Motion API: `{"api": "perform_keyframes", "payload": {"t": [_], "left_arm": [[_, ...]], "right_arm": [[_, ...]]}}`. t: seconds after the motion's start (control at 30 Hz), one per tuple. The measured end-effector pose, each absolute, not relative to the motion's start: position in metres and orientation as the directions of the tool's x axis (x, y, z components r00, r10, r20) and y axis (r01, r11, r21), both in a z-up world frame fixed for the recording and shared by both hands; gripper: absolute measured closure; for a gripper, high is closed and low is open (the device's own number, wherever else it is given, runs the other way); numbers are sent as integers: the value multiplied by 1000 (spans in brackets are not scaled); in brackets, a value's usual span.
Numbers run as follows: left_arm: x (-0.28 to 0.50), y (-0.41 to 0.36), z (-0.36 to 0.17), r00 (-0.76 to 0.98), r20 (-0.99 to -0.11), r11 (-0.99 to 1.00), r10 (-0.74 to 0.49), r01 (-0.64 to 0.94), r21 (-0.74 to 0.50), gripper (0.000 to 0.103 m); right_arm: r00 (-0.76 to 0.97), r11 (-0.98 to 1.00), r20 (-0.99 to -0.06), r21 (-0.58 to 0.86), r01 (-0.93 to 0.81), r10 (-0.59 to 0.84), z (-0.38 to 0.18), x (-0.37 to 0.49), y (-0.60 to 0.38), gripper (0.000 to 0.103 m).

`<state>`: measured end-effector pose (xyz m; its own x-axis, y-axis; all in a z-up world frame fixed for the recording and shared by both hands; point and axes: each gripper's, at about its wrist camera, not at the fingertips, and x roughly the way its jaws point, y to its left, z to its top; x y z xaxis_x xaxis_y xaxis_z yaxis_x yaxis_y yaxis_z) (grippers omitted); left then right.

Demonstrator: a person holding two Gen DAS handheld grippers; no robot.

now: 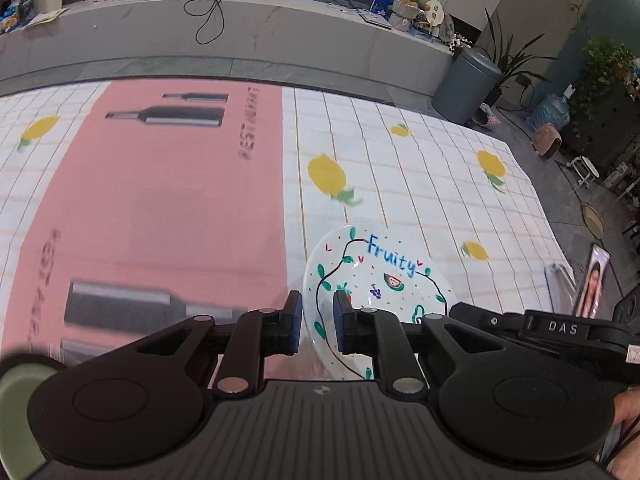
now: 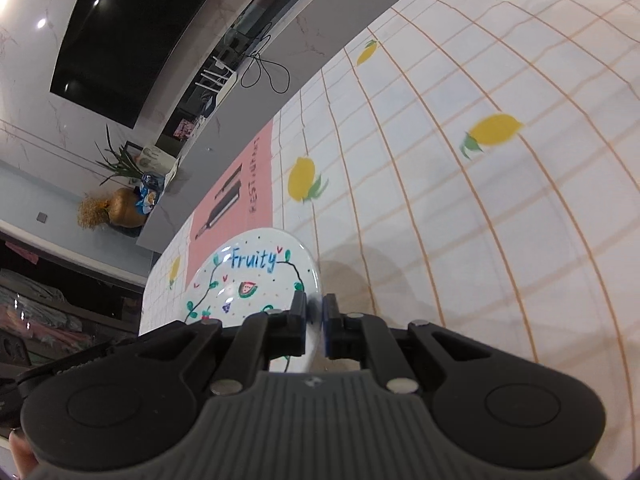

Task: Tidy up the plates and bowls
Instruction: 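Lift the Fruity plate with both tools and carry it onto the glass plates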

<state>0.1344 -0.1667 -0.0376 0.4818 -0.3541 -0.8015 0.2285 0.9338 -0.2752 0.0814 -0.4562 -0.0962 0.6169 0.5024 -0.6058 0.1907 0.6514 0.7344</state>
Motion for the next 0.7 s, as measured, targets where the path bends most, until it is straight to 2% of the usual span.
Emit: {"api": "perform_keyframes", "payload": {"t": [0.33,0.7], "left_arm": [[72,-152,-61,498,-799,941,-337,184,-283,85],[47,-132,-84,536,-783,946,-314,108,-306,85]], "right_arm": [[576,733,-658,665,143,485,-101,47,-440,97],[556,803,-685,594,53,470,-100,44,-412,98]]}}
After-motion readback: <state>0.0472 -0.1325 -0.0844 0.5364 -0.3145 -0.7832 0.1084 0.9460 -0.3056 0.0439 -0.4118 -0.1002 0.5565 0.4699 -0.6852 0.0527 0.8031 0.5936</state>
